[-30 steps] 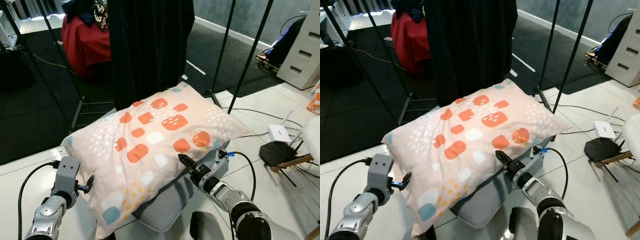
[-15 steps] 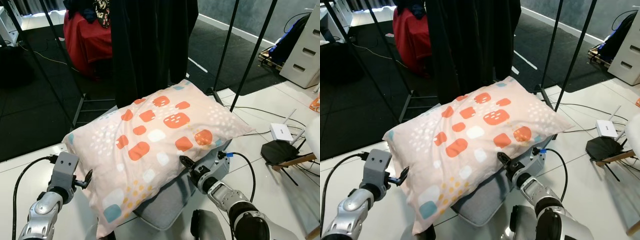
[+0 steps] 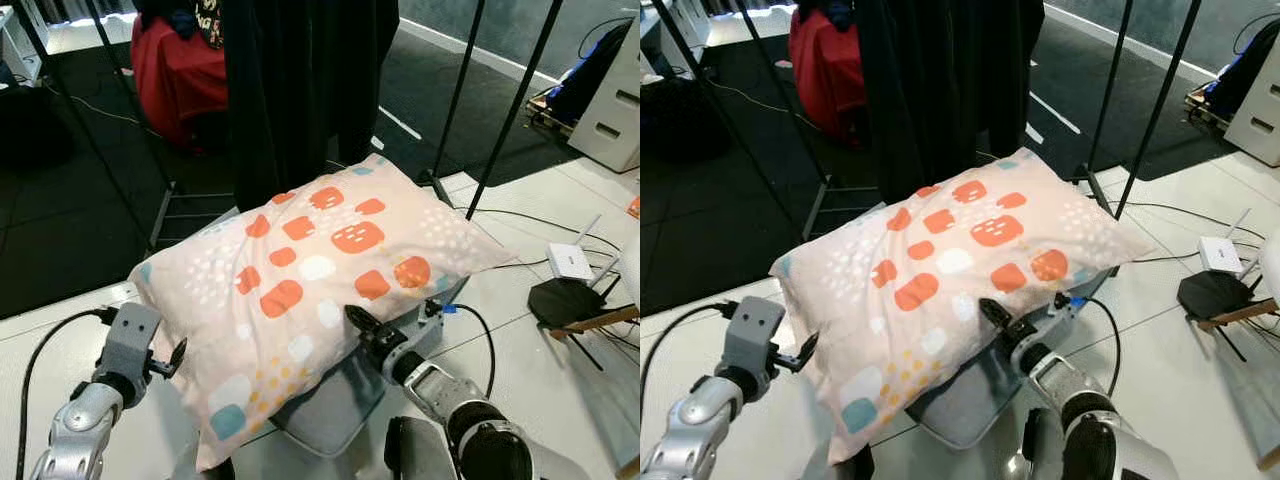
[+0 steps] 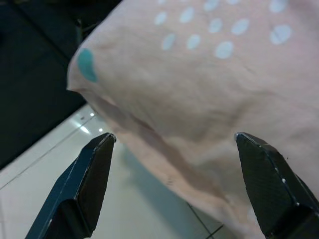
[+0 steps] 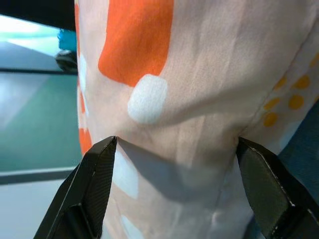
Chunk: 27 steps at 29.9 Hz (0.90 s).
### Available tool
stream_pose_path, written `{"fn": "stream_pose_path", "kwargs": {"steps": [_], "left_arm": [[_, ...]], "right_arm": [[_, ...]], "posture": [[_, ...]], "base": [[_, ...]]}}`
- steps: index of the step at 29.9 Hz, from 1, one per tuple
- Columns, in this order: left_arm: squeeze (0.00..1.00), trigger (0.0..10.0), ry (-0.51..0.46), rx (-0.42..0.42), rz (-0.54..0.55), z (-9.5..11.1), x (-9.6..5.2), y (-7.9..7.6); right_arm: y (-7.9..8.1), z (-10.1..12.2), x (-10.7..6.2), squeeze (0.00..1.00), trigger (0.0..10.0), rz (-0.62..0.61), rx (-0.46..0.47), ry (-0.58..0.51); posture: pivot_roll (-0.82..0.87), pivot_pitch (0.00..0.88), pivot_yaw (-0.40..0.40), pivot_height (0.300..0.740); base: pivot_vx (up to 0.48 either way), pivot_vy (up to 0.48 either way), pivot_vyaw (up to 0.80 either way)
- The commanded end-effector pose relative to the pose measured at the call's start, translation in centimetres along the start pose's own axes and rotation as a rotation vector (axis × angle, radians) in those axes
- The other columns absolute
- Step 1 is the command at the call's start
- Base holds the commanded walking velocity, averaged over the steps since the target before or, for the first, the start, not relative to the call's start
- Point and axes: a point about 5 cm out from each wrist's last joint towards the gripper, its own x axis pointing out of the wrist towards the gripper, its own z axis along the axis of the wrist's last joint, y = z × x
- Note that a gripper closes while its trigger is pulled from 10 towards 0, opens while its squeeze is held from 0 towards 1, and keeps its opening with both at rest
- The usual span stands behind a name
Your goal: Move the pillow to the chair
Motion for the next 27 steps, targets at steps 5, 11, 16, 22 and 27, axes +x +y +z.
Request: {"fn": "stream_pose_path", "kwargs": {"steps": [5, 11, 16, 22, 27], "left_arm": [[0.0, 10.0, 0.028, 0.009, 0.007, 0.0, -0.9, 0.6], [0.0, 10.0, 0.029, 0.005, 0.007, 0.3, -1.0, 0.5], [0.0, 10.0, 0.028, 0.003, 0.006, 0.4, -1.0, 0.4], [0.0, 10.0, 0.031, 0.003, 0.008, 0.3, -1.3, 0.5], [0.0, 10.0, 0.032, 0.013, 0.009, 0.6, -1.8, 0.8]], "right_arm": [[0.6, -0.5, 0.6, 0.0, 10.0, -0.001, 0.048, 0.015], [-0.4, -0.6, 0.4, 0.0, 10.0, -0.163, 0.031, -0.005], [-0.7, -0.5, 0.3, 0.0, 10.0, -0.189, 0.044, -0.017], [-0.7, -0.6, 0.3, 0.0, 10.0, -0.182, 0.052, -0.02], [-0.1, 0.0, 0.5, 0.0, 4.9, -0.123, 0.047, -0.041]], "posture": [[0.16, 0.204, 0.025, 0.36], [0.16, 0.206, 0.024, 0.36], [0.16, 0.207, 0.025, 0.36], [0.17, 0.199, 0.028, 0.36], [0.2, 0.214, 0.034, 0.36]], "base": [[0.0, 0.0, 0.0], [0.0, 0.0, 0.0], [0.0, 0.0, 0.0], [0.0, 0.0, 0.0], [0.0, 0.0, 0.0]]}}
